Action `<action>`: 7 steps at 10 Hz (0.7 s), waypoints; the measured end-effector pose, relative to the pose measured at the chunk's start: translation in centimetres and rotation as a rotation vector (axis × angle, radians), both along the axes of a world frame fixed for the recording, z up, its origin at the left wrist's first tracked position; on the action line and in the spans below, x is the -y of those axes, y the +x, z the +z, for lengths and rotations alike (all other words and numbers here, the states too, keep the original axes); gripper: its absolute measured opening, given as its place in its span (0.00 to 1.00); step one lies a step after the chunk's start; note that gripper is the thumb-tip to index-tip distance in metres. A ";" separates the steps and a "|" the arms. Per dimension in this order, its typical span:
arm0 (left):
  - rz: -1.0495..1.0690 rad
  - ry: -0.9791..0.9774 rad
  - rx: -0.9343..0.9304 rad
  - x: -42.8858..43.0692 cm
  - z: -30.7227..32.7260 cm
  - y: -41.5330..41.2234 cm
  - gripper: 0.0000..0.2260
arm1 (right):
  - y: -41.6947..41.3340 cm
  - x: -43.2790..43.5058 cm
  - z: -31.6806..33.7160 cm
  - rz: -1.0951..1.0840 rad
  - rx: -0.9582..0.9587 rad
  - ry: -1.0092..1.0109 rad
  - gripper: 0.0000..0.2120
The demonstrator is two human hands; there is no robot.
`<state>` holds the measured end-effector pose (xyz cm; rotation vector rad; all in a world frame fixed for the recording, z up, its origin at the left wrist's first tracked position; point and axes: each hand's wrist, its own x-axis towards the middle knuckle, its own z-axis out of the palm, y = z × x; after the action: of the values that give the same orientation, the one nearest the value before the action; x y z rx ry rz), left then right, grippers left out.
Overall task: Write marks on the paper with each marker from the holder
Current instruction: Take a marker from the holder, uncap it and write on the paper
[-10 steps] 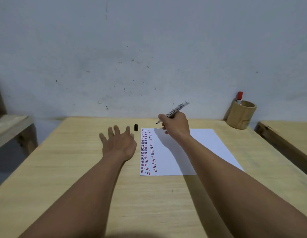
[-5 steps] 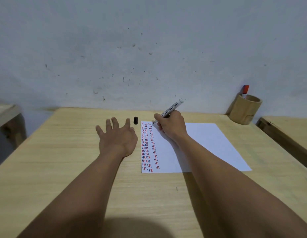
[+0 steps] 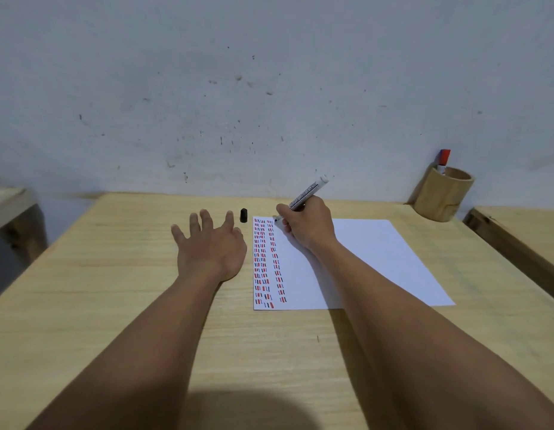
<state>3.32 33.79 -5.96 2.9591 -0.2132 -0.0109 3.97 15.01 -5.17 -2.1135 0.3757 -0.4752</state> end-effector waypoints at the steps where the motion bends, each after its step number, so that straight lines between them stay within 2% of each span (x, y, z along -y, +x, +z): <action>1: -0.002 -0.004 -0.002 0.0 0.0 0.0 0.26 | 0.0 0.0 0.0 -0.003 -0.006 0.002 0.14; 7: 0.016 -0.043 -0.019 0.1 0.4 -0.2 0.26 | -0.7 0.1 1.4 -0.017 0.048 0.133 0.14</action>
<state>3.11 33.65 -5.56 2.9162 -0.1850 -0.0313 3.31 14.94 -3.82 -1.9684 0.3879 -0.4962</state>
